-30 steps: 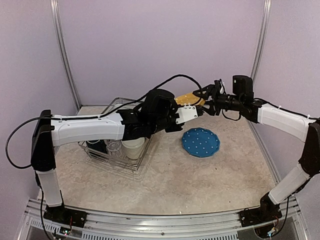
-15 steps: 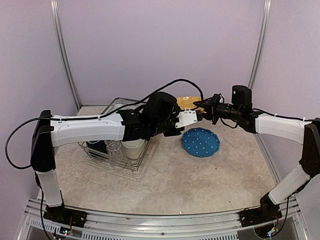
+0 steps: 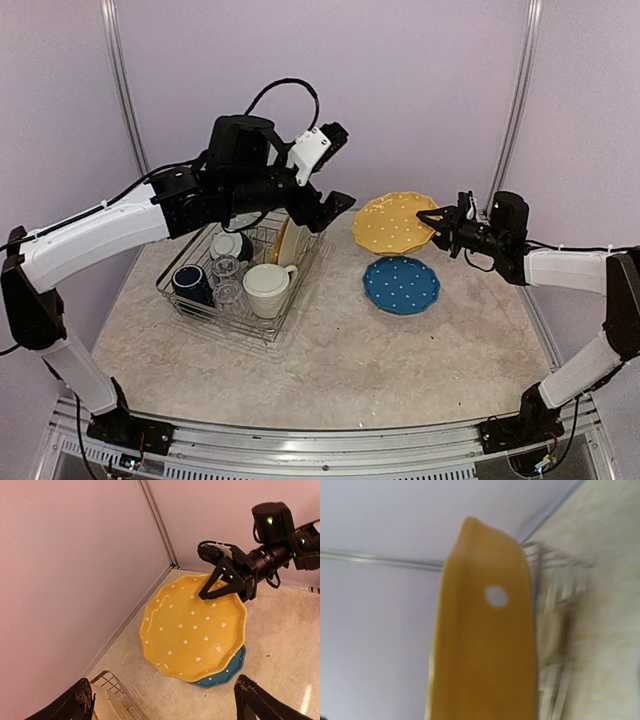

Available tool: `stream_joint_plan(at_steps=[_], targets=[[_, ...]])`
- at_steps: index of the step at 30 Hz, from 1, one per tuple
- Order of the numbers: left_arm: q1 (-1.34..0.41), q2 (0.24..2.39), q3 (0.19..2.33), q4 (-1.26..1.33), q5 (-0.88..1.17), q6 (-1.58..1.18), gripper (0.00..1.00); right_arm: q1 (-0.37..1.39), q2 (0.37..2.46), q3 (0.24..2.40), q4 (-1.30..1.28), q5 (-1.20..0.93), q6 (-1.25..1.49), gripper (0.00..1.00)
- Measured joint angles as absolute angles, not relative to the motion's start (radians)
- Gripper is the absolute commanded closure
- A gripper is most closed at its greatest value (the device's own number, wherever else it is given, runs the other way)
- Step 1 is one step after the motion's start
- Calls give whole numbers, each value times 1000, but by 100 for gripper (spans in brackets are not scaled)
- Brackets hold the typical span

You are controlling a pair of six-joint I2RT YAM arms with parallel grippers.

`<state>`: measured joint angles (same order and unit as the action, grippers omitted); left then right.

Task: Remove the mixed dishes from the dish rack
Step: Pass from the left arm to the right, then place the plate with another plate.

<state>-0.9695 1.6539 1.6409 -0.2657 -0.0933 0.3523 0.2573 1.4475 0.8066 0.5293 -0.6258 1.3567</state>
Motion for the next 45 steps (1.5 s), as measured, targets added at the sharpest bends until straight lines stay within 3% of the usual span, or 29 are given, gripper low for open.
stream_joint_plan(at_steps=[4, 8, 14, 20, 22, 26, 31, 39, 45], targets=[[-825, 1549, 1620, -292, 38, 147, 1, 157, 1482, 789, 516, -699, 1264, 100], [-667, 1483, 1563, -324, 171, -62, 8, 107, 1516, 789, 463, -725, 1123, 100], [-495, 1513, 1523, -419, 318, -298, 21, 102, 1631, 808, 384, -766, 959, 100], [-361, 1576, 1449, -445, 445, -458, 21, 101, 1747, 812, 366, -802, 900, 99], [-353, 1585, 1423, -446, 475, -484, 21, 101, 1753, 813, 374, -813, 890, 93], [-360, 1600, 1420, -439, 527, -508, 23, 100, 1758, 813, 384, -820, 870, 69], [-361, 1621, 1420, -426, 553, -511, 34, 97, 1769, 825, 342, -817, 809, 44], [-363, 1696, 1421, -416, 587, -493, 48, 98, 1765, 899, 49, -662, 585, 20], [-385, 1760, 1438, -421, 572, -465, 46, 100, 1692, 946, -118, -525, 458, 9]])
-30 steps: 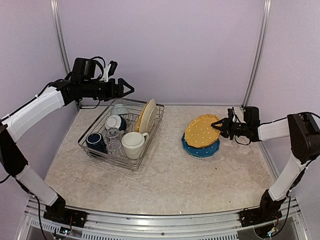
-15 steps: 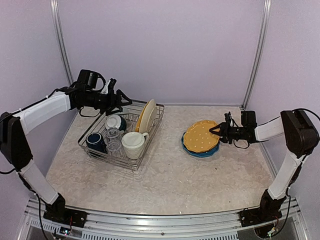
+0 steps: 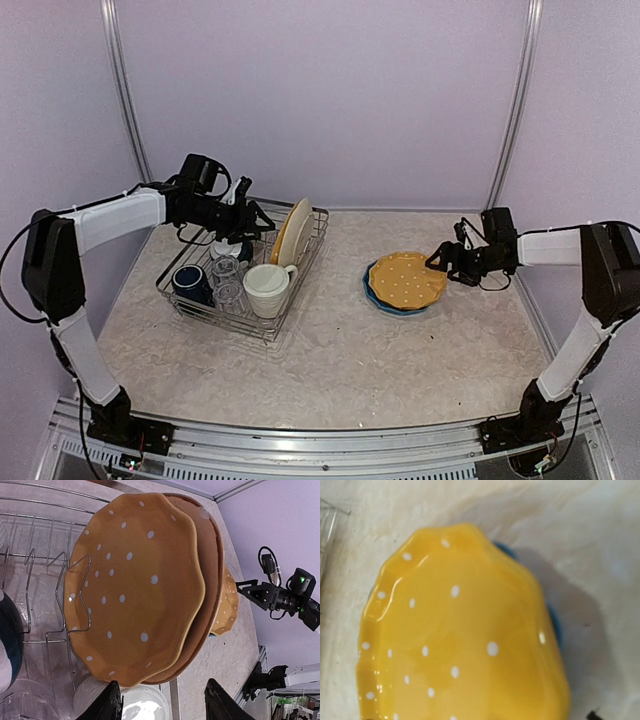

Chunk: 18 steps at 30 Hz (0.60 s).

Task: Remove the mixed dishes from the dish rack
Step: Place the plate with another plate.

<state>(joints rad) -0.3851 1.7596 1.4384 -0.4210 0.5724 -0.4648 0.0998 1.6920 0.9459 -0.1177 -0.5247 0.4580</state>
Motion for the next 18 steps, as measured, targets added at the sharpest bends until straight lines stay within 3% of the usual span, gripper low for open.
stream_joint_plan(at_steps=[5, 11, 15, 18], targets=[[-399, 1807, 1461, -423, 560, -437, 37, 100, 1626, 977, -198, -443, 389, 4], [-408, 1856, 1499, -424, 558, -422, 50, 100, 1573, 1007, -265, -392, 334, 1], [-410, 1874, 1515, -430, 548, -416, 52, 100, 1538, 1007, -290, -381, 326, 1], [-419, 1893, 1541, -439, 539, -410, 40, 100, 1518, 1007, -291, -379, 325, 1]])
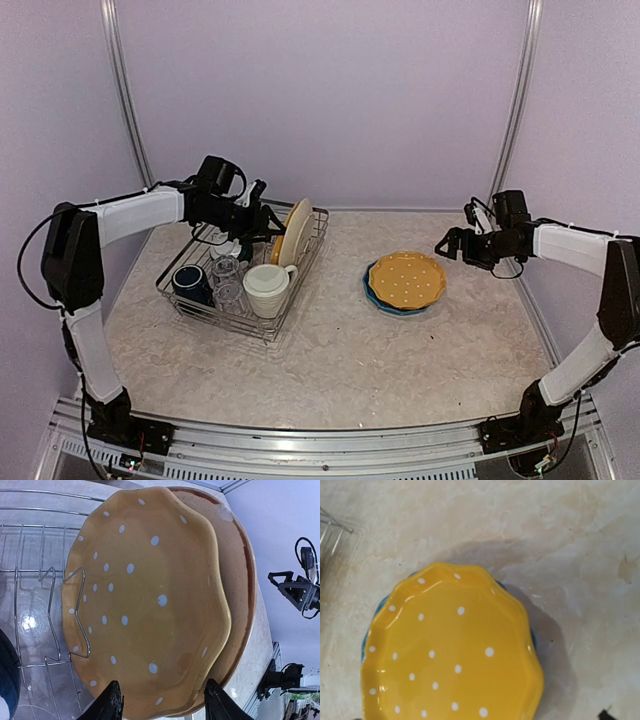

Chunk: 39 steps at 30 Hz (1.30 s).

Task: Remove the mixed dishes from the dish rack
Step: Place the plate with another plate, then grab the plate from the dish rack.

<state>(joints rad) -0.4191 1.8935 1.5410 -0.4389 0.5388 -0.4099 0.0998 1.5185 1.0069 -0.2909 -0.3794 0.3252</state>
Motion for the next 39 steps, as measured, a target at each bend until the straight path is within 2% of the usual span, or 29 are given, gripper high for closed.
stream_joint_plan(at_steps=[4, 9, 14, 24, 28, 34, 39], targets=[[-436, 1918, 1568, -445, 495, -388, 34, 100, 1507, 1007, -291, -379, 326, 1], [-462, 1934, 1605, -456, 405, -350, 40, 100, 1498, 1006, -287, -380, 336, 1], [-484, 1957, 1650, -463, 334, -313, 39, 106, 1489, 1006, -279, -381, 345, 0], [-498, 2027, 1789, -498, 271, -231, 55, 110, 1489, 1006, -287, -381, 346, 0], [-505, 2030, 1806, -522, 229, -216, 54, 111, 1487, 1006, -287, -381, 346, 0], [-506, 2023, 1785, -546, 196, -216, 45, 116, 1487, 1006, -287, -381, 352, 0], [-495, 2016, 1750, -558, 185, -224, 44, 125, 1487, 1006, -286, -383, 357, 0]])
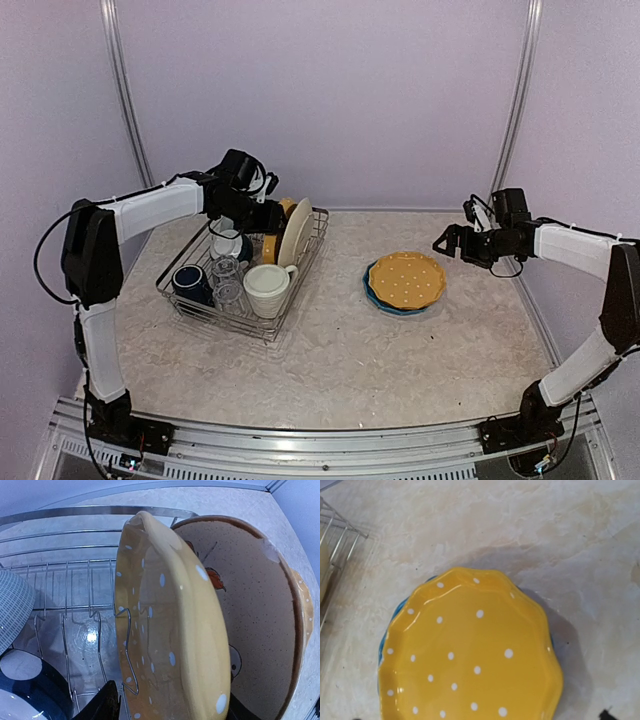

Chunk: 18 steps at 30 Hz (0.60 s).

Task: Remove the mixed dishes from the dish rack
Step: Grab the plate from the dish rack.

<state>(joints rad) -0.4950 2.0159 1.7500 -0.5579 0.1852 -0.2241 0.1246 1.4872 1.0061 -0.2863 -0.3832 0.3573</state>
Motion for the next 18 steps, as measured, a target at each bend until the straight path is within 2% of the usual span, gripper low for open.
stream_joint_plan(at_steps=[3, 18], targets=[[-479, 2005, 1737, -559, 197, -234, 48, 128, 1487, 1006, -286, -384, 360, 0], [-461, 2002, 1744, -570, 288, -241, 84, 154, 1487, 1007, -287, -385, 367, 0]])
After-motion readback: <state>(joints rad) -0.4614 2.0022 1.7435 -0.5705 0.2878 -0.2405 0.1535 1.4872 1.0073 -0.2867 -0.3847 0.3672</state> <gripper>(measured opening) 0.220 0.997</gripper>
